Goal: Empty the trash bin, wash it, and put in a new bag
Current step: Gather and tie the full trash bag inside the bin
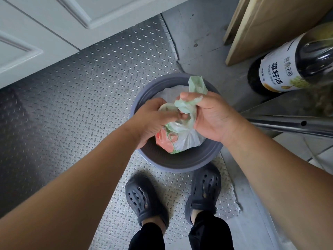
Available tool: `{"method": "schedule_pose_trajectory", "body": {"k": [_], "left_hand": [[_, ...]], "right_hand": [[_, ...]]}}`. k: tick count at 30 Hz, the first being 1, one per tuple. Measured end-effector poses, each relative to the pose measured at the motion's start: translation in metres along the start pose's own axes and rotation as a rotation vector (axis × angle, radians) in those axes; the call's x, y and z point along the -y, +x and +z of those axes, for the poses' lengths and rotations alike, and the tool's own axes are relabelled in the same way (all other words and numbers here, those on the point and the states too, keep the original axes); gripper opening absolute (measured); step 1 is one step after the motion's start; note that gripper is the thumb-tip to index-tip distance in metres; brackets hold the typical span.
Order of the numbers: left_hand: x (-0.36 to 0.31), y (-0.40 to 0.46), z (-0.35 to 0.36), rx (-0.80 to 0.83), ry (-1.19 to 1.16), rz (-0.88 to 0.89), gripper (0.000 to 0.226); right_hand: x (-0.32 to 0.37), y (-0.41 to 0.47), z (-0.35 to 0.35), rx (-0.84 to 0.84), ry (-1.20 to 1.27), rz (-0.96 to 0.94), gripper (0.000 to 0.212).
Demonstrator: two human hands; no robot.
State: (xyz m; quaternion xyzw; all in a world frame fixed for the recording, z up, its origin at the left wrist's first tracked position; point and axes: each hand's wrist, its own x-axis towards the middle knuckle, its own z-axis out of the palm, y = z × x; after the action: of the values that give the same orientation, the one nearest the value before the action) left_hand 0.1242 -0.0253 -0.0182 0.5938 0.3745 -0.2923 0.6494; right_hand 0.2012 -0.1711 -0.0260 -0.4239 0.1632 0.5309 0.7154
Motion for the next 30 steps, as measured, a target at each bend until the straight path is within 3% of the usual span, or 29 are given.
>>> {"method": "schedule_pose_trajectory", "body": {"k": [4,6,7,12,16,19,23,25,28,30], "left_hand": [[-0.001,0.007,0.000,-0.148,0.062,0.067,0.038],[0.001,0.010,-0.001,-0.198,0.071,0.071,0.027],[0.002,0.010,-0.002,-0.227,0.087,0.080,0.020],[0.007,0.012,-0.003,-0.288,0.380,0.188,0.016],[0.005,0.010,0.003,-0.288,0.606,0.249,0.017],[0.002,0.006,0.006,-0.213,0.536,0.221,0.020],[-0.006,-0.002,0.006,0.058,0.167,0.091,0.042],[-0.008,-0.005,0.005,0.102,-0.037,0.016,0.046],[-0.009,-0.002,0.005,-0.078,-0.306,-0.071,0.042],[-0.008,0.000,0.005,-0.222,-0.307,0.016,0.023]], "right_hand": [[-0.002,-0.001,-0.001,-0.028,-0.176,-0.014,0.025],[0.000,-0.002,0.000,-0.066,-0.374,-0.042,0.011],[0.002,-0.003,0.002,-0.102,-0.509,-0.060,0.002],[0.004,-0.004,0.011,-0.295,-1.553,-0.326,0.018],[-0.010,-0.003,0.016,-0.473,-1.897,-0.540,0.019],[-0.016,-0.004,0.013,-0.611,-1.931,-0.560,0.018],[-0.019,-0.007,0.015,-0.696,-1.722,-0.715,0.020],[-0.021,-0.008,0.019,-0.670,-1.653,-0.778,0.018],[-0.021,-0.009,0.022,-0.652,-1.630,-0.839,0.020],[-0.021,-0.010,0.025,-0.634,-1.627,-0.870,0.021]]}}
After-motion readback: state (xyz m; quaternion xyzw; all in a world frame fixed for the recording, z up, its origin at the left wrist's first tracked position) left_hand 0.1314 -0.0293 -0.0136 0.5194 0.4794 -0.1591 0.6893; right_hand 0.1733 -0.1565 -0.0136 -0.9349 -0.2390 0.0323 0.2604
